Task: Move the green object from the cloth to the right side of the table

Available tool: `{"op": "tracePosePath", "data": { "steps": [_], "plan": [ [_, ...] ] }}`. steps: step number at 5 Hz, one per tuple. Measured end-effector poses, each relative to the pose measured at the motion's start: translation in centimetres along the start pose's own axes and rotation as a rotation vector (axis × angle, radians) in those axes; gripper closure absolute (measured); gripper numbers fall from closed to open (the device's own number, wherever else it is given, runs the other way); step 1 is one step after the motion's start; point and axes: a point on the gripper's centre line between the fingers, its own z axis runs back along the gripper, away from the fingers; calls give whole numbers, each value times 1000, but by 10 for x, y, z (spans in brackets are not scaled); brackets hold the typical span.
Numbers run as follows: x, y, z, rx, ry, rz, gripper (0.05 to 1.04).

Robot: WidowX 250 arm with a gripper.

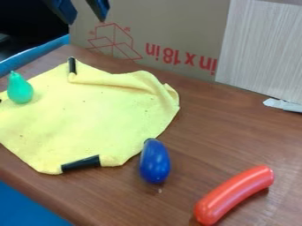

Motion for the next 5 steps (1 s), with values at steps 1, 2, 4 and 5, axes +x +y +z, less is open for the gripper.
{"op": "tracePosePath", "data": {
  "steps": [1,2,4,5],
  "plan": [
    [-4,2,-9,-4,29,7,83],
    [-14,3,-12,-18,94,4,83],
    [-6,44,-23,90,207,177,83],
    [-2,79,-31,270,279,229,83]
  ]
}}
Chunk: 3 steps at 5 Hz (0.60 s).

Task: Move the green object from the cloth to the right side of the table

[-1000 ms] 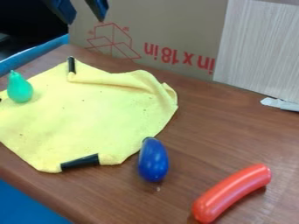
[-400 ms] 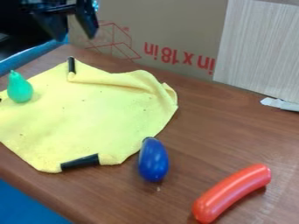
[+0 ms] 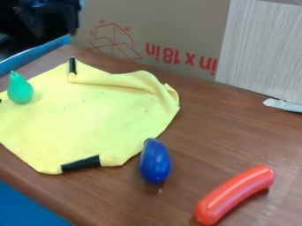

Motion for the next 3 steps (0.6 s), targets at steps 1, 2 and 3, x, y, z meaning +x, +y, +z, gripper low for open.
{"op": "tracePosePath", "data": {
  "steps": [1,2,3],
  "plan": [
    [-1,17,-14,87,53,-22,83],
    [-1,42,-16,99,48,-39,83],
    [-11,72,-22,56,62,-95,83]
  ]
}}
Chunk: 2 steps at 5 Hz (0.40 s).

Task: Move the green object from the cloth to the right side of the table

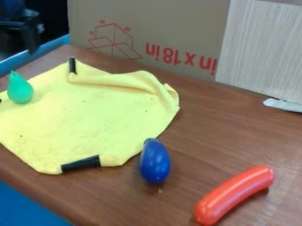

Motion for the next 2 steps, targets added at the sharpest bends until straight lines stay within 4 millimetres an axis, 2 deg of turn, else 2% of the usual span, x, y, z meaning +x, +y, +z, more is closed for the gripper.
{"op": "tracePosePath", "data": {
  "steps": [2],
  "plan": [
    [-8,18,-12,-17,-24,-63,83]
  ]
}}
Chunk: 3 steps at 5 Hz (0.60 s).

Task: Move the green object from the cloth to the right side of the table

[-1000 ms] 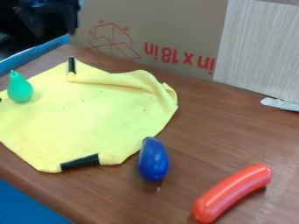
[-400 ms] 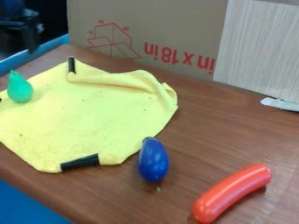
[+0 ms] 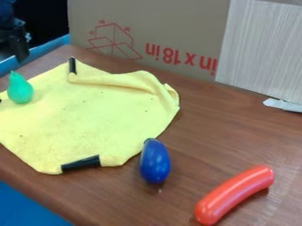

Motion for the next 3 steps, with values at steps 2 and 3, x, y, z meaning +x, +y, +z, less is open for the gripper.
{"op": "tracePosePath", "data": {
  "steps": [2,3],
  "plan": [
    [-11,-8,-7,-73,36,-6,83],
    [-15,-10,-11,-78,50,7,83]
  ]
}}
